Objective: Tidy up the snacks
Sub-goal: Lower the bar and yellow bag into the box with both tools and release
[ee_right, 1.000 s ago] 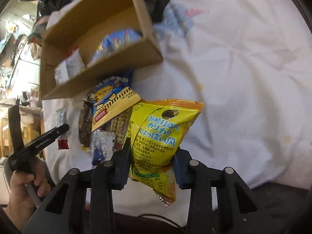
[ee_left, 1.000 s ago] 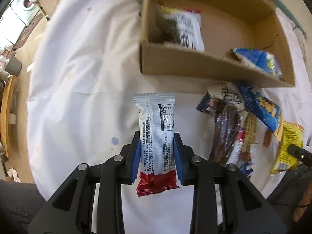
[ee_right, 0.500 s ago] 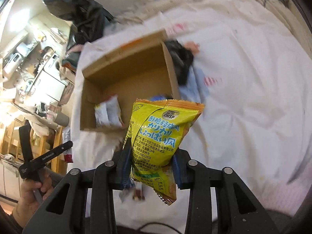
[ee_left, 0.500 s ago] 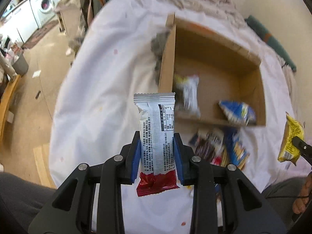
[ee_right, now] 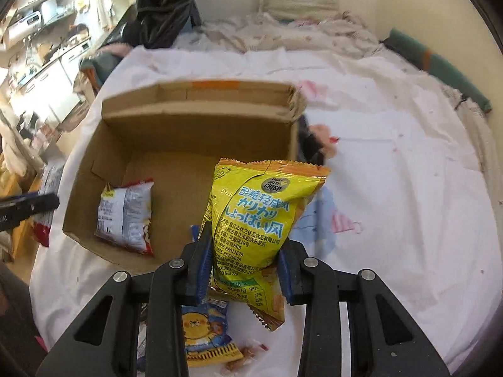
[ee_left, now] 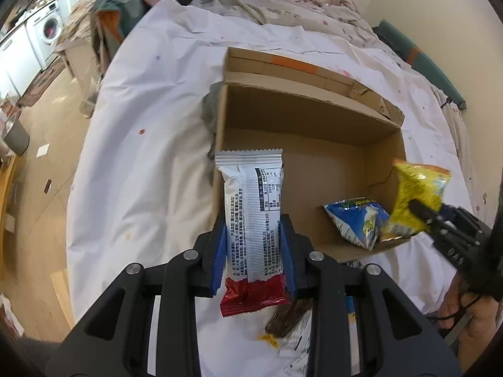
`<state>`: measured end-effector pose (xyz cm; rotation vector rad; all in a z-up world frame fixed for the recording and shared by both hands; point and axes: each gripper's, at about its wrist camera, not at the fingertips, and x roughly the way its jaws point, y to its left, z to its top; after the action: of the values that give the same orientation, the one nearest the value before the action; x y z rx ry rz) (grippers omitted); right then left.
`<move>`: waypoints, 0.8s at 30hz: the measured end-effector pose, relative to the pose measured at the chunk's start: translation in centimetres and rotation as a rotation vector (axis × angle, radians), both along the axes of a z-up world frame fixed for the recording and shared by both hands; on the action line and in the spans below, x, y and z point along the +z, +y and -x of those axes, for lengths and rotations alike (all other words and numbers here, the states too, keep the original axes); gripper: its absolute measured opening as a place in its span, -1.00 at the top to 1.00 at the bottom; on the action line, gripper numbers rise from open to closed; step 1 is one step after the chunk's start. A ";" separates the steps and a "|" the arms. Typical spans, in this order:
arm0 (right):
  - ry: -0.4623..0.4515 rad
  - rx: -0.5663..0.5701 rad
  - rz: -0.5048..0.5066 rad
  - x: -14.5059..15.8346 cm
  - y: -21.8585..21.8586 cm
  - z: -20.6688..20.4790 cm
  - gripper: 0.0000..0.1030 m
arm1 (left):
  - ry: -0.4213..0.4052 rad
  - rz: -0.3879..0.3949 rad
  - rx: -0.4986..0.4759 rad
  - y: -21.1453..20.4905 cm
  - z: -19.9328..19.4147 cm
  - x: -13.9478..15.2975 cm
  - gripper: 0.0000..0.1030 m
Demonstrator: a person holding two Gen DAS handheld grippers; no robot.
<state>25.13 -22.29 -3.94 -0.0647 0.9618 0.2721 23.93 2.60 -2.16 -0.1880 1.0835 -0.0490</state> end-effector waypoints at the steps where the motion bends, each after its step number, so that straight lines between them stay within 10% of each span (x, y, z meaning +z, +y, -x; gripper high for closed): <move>1: 0.004 0.007 0.009 -0.4 0.2 -0.2 0.29 | 0.005 -0.002 -0.005 -0.2 -0.6 -0.3 0.47; 11: 0.002 0.107 0.076 -3.2 2.9 -1.4 0.29 | 0.008 0.005 -0.052 -1.9 -3.9 -2.7 0.47; 24: 0.184 0.171 -0.323 -4.4 3.9 -4.1 0.12 | 0.038 0.002 -0.048 -2.2 -4.9 -4.6 0.47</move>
<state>29.28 -18.37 -8.29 0.1779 1.0853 0.5962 28.84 0.42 -6.74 -0.1650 1.1259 -0.0901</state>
